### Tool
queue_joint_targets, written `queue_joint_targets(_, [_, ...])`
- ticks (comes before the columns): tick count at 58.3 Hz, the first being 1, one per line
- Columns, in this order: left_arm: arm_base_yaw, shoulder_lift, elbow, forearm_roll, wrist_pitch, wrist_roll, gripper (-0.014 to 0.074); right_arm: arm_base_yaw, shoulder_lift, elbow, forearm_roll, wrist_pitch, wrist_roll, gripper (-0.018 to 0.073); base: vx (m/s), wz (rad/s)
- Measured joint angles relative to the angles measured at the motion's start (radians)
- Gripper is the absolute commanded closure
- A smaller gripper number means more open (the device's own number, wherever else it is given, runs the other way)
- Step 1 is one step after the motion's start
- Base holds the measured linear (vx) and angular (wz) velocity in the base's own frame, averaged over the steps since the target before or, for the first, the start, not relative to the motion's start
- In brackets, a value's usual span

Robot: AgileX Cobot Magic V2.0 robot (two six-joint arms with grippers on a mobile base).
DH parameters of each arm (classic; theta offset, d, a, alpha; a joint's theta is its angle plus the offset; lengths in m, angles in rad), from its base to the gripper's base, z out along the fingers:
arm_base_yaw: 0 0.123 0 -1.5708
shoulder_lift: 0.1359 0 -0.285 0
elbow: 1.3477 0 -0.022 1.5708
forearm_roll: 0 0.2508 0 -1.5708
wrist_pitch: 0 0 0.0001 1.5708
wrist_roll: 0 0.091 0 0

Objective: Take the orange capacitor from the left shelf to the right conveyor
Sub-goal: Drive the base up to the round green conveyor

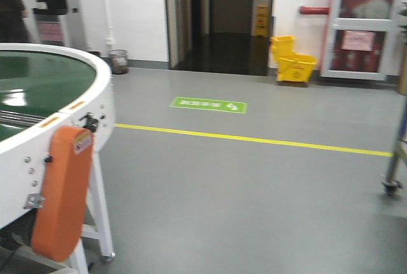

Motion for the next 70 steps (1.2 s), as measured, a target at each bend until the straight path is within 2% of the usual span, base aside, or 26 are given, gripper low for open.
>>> queue_joint_targets(70, [0.0, 0.0, 0.0, 0.0, 0.0, 0.0, 0.0603, 0.0, 0.0, 0.0, 0.0, 0.0, 0.0, 0.0567, 0.41, 0.52])
